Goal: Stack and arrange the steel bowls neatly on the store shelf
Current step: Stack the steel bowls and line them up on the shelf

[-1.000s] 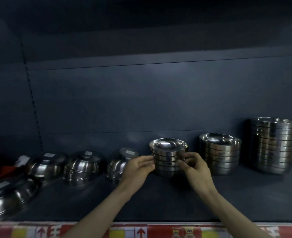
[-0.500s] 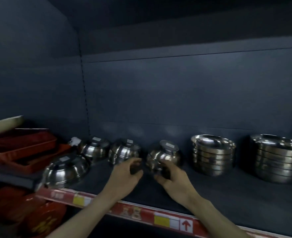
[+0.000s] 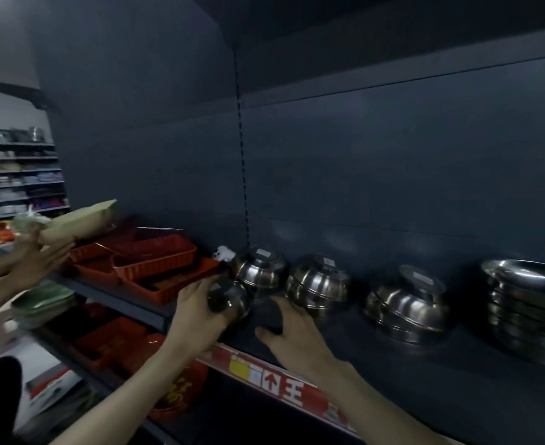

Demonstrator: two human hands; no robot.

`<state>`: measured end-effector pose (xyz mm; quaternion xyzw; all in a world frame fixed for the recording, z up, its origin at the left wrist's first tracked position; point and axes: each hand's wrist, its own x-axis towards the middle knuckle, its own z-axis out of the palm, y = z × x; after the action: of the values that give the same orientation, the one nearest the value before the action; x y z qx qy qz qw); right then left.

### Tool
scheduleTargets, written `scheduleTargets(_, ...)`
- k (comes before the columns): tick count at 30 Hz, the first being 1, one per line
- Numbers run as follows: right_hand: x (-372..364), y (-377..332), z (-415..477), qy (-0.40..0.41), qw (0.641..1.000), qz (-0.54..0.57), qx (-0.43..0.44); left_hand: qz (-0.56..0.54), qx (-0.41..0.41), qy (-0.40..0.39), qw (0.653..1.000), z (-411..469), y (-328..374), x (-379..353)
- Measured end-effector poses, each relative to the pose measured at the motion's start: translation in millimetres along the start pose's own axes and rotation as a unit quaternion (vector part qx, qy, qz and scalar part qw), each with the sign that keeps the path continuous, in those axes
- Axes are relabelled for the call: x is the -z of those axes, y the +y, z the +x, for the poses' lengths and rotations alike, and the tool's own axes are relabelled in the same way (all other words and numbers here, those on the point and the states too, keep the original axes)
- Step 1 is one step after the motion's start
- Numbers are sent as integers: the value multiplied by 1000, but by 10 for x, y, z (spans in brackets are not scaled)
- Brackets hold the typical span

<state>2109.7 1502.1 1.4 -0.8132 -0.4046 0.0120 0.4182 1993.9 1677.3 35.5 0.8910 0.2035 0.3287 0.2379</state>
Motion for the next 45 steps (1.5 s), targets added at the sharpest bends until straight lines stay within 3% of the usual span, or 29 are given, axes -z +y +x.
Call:
scheduleTargets(5, -236, -113, 243, -26, 1000, -9, 5, -61, 79, 17, 995, 140, -334, 91)
scheduleTargets(9, -378, -149, 331, -70, 992, -99, 14, -140, 143, -57, 978, 208, -503, 168)
scheduleTargets(13, -416, -148, 318, -106, 979, -170, 20, -189, 139, -120, 965, 233, -652, 126)
scheduleTargets(20, -361, -166, 298, -119, 978, -172, 21, -173, 93, -141, 970, 160, -463, 112)
scheduleTargets(27, -345, -136, 264, -80, 991, -104, 26, -178, 147, -84, 969, 142, -607, -14)
scheduleTargets(39, -349, -176, 189, 20, 998, 37, 49, -124, 100, 6, 987, 76, -24, 119)
scheduleTargets(45, -37, -82, -39, 63, 994, 85, 38, -80, 56, -2, 995, 74, 398, 69)
